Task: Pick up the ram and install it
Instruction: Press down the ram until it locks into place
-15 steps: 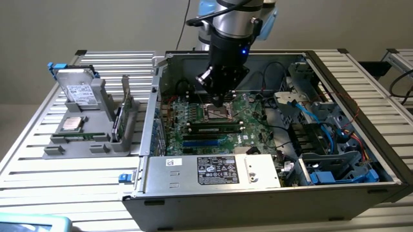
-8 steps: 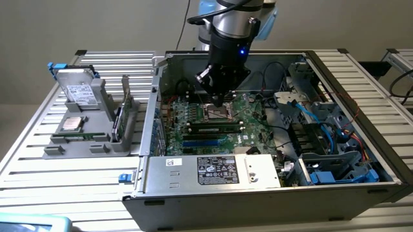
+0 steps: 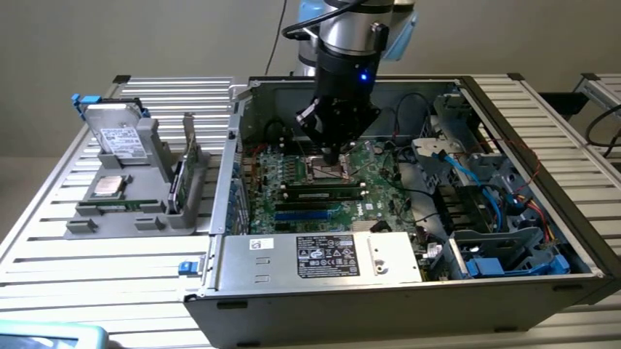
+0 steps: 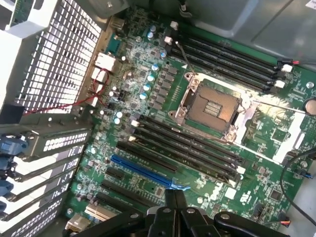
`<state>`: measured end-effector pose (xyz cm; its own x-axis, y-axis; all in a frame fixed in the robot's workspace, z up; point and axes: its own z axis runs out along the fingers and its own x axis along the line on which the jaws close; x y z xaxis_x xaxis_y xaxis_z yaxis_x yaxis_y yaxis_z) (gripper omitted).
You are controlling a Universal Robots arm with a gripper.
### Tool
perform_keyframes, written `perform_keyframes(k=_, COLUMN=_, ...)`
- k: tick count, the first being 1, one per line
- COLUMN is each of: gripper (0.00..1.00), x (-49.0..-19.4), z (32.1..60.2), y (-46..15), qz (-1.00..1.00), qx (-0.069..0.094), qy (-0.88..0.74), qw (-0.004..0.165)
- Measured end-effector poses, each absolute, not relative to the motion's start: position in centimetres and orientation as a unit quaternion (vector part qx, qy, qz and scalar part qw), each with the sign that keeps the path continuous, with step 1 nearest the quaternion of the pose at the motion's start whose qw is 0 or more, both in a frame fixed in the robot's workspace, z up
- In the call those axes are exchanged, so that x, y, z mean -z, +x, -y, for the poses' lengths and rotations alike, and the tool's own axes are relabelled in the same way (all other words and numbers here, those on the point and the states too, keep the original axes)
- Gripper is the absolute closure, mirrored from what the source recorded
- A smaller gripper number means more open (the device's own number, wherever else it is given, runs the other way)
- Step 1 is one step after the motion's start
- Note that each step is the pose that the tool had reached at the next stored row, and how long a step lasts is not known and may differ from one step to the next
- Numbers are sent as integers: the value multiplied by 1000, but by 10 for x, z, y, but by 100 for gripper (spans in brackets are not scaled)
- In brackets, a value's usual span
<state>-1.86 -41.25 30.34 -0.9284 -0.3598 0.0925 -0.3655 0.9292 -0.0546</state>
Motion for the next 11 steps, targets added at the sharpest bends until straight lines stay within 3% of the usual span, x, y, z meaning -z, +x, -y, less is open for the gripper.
perform_keyframes(k=4, gripper=89, x=-303, z=412, y=-19, qz=985, qx=-38, qy=166, qw=25)
perform_keyframes(k=11, gripper=89, x=-303, z=412, y=-18, qz=991, qx=-39, qy=123, qw=16)
